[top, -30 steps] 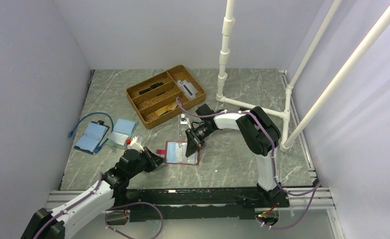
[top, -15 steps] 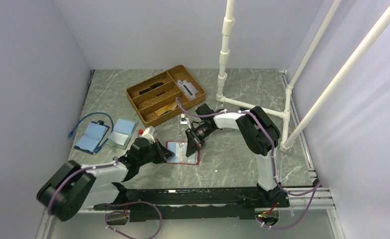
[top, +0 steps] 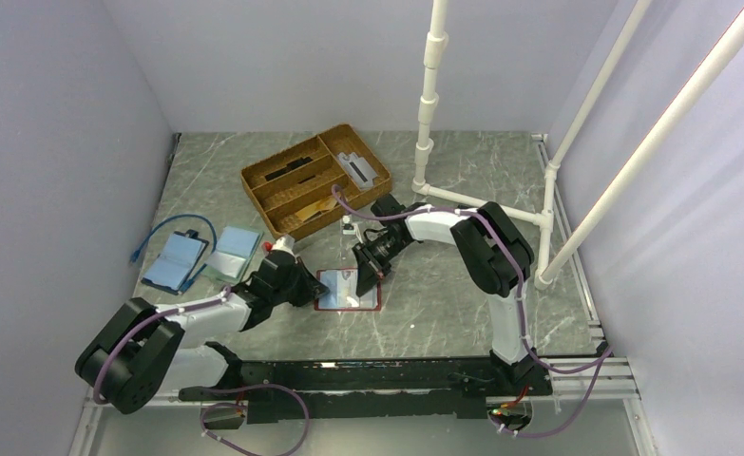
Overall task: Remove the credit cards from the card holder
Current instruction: Remove the credit card from the card holder.
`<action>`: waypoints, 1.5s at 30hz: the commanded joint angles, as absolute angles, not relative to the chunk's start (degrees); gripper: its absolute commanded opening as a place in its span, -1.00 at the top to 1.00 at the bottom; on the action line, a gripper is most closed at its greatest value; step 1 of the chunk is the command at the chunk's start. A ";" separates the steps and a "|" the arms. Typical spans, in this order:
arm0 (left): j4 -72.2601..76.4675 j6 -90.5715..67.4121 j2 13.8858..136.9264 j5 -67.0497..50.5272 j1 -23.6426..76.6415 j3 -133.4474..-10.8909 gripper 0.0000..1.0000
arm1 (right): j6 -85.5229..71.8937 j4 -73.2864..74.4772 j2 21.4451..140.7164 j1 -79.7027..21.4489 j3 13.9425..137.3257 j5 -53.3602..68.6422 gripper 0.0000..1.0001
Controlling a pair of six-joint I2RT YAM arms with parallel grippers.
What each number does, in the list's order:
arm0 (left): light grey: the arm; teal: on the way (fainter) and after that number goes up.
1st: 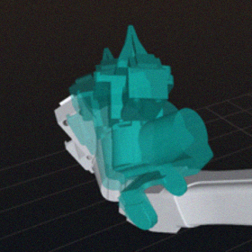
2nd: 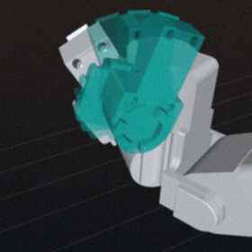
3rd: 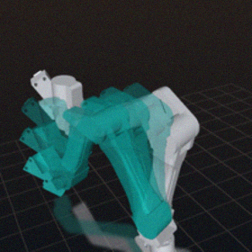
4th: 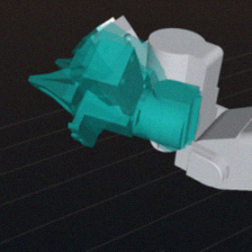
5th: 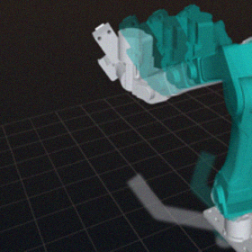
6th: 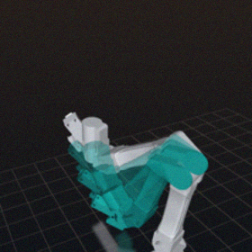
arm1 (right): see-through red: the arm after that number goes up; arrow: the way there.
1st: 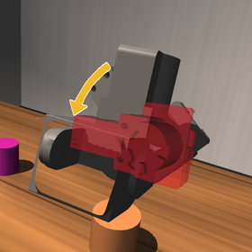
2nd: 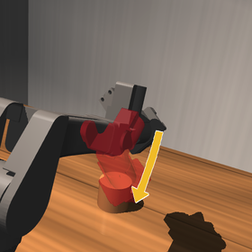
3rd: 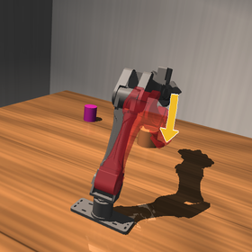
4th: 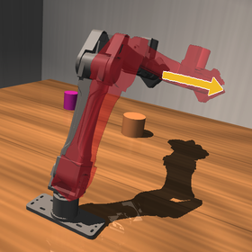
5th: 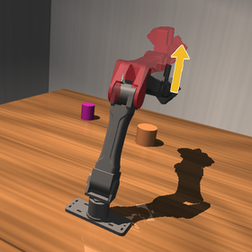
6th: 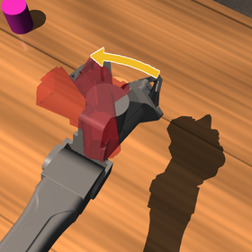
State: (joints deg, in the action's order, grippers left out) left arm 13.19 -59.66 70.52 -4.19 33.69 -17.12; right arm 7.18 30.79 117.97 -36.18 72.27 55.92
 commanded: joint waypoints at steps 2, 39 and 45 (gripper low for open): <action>4.35 -58.70 70.25 1.76 33.12 -17.05 1.00 | 12.13 34.17 117.88 -33.82 74.61 50.73 1.00; 19.75 -43.19 57.01 -19.00 32.78 -18.09 -0.48 | 22.25 41.60 108.81 -28.65 75.99 58.43 1.00; 23.75 -40.70 64.20 -21.77 32.78 -21.01 -0.49 | 24.29 43.06 108.44 -28.87 76.41 61.14 1.00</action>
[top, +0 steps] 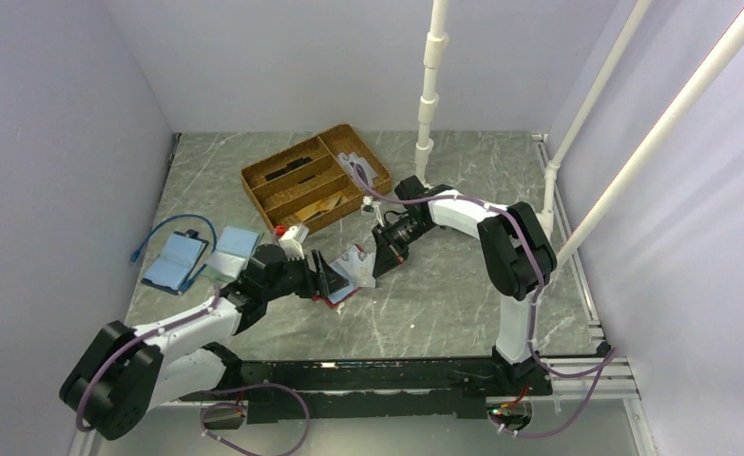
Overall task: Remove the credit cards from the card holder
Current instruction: Remove the credit card from the card holder, then place the credit card in the storage box.
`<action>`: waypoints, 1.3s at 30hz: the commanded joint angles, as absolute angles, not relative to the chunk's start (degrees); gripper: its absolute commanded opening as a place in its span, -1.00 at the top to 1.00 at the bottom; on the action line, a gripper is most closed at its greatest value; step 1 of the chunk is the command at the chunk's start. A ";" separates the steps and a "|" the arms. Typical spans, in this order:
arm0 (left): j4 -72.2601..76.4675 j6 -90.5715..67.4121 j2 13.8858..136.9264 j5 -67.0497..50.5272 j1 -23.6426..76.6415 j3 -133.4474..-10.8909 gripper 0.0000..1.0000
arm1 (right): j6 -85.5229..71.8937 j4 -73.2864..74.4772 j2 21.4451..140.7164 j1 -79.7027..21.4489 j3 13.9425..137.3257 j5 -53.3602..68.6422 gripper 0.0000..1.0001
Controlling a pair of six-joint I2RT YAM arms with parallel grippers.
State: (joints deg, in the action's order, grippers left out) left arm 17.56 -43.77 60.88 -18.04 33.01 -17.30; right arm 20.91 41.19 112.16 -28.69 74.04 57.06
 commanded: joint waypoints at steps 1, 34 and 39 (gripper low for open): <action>24.37 -40.90 65.43 -22.14 32.74 -21.46 -0.49 | 24.68 43.33 108.38 -28.91 76.46 61.50 1.00; 41.53 -46.40 76.88 -33.91 32.78 -23.89 0.28 | 26.27 44.97 106.49 -30.23 77.30 63.67 1.00; 45.64 -47.84 78.45 -35.88 32.72 -23.47 0.26 | 25.93 44.87 105.96 -30.23 77.18 65.02 1.00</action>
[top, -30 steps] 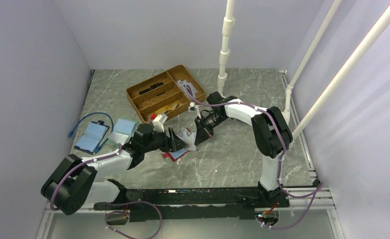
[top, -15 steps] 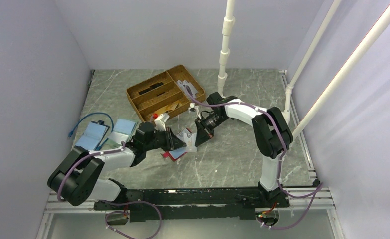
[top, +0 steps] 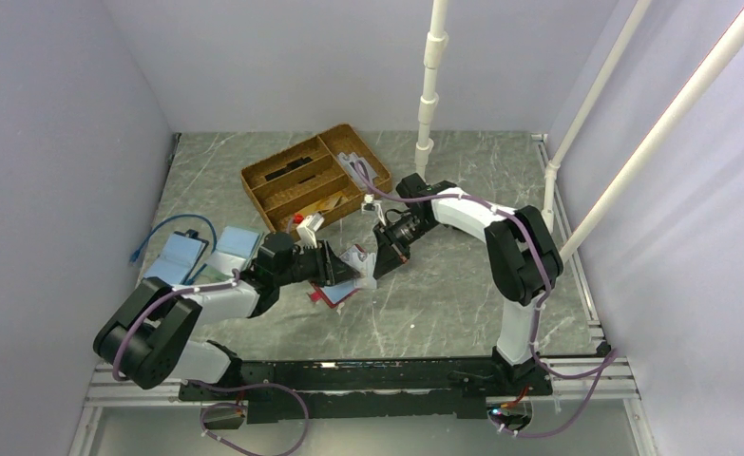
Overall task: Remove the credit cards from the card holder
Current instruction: Place the credit card in the storage box.
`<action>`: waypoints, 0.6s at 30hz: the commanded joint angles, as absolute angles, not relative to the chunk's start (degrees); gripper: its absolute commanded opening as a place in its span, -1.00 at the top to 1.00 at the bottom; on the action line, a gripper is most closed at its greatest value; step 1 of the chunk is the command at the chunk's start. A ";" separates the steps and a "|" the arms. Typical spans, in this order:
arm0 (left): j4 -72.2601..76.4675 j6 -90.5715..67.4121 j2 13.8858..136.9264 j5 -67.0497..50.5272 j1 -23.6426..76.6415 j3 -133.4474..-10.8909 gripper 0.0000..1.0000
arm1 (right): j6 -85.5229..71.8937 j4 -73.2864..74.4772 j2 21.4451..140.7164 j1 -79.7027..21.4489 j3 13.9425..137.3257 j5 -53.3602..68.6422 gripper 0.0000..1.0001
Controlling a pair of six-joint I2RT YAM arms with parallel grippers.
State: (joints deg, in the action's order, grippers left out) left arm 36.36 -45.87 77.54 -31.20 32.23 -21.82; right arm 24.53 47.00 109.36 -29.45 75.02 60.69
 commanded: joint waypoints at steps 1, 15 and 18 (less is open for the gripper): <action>46.57 -48.37 78.87 -36.28 32.72 -23.59 0.30 | 25.93 44.78 105.86 -30.23 77.17 65.07 1.00; 41.50 -46.22 75.55 -33.51 32.29 -23.64 0.20 | 25.77 45.18 105.49 -30.10 77.28 66.75 1.00; 38.06 -45.06 72.71 -32.25 31.95 -23.38 0.17 | 25.82 45.22 105.47 -30.10 77.34 66.73 1.00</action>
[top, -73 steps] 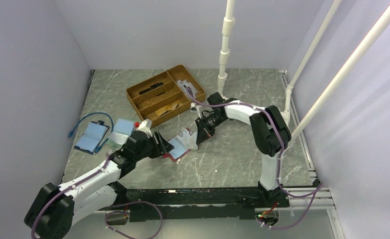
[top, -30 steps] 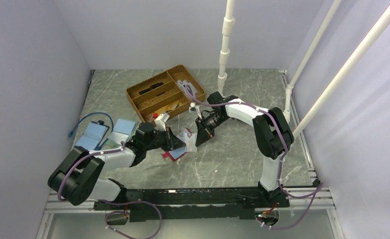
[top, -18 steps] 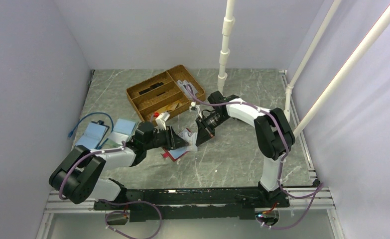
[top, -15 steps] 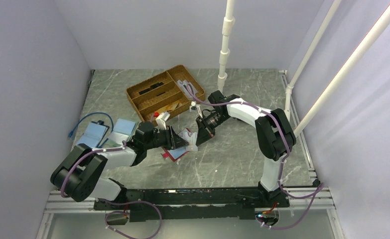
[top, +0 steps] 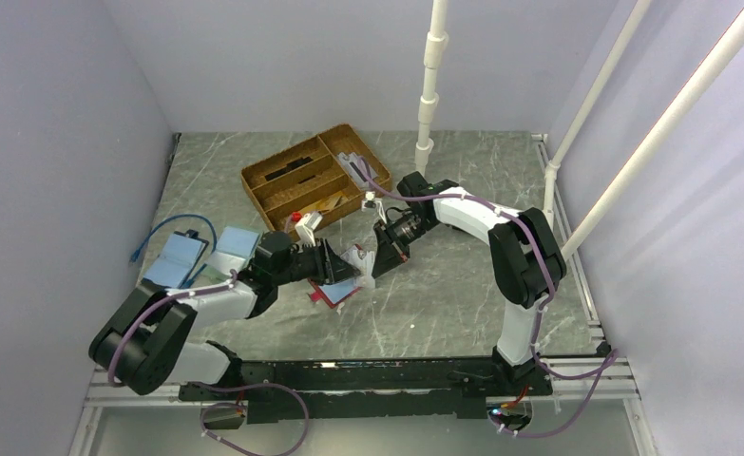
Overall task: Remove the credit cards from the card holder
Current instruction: Place the credit card in the storage box.
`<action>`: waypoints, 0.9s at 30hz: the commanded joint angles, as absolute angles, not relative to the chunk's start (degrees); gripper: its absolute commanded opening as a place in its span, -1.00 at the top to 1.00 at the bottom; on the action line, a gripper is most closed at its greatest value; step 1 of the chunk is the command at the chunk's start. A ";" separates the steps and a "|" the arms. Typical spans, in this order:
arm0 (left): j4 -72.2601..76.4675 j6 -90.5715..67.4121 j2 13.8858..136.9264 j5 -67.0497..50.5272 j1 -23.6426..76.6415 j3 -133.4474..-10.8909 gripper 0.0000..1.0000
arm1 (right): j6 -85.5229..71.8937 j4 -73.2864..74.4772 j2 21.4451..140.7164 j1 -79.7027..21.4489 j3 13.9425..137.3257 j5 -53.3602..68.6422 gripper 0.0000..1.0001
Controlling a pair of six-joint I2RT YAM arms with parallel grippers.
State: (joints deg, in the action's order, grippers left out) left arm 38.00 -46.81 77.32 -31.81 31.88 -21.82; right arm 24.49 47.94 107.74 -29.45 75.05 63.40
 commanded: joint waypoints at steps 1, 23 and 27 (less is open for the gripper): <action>36.85 -44.70 71.81 -31.80 31.87 -23.32 0.16 | 25.76 45.22 105.47 -30.14 77.34 66.69 1.00; 24.49 -41.48 63.00 -26.97 31.33 -23.37 -0.11 | 25.69 45.00 105.03 -30.01 77.17 66.93 1.00; 28.12 -42.45 63.76 -29.60 31.38 -22.86 -0.12 | 25.66 44.91 105.12 -30.05 77.08 67.56 1.00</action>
State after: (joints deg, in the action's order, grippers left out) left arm 25.52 -42.92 63.70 -28.23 31.66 -21.87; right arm 24.49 46.48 107.74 -29.93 75.24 64.88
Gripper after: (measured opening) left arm 0.560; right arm 0.007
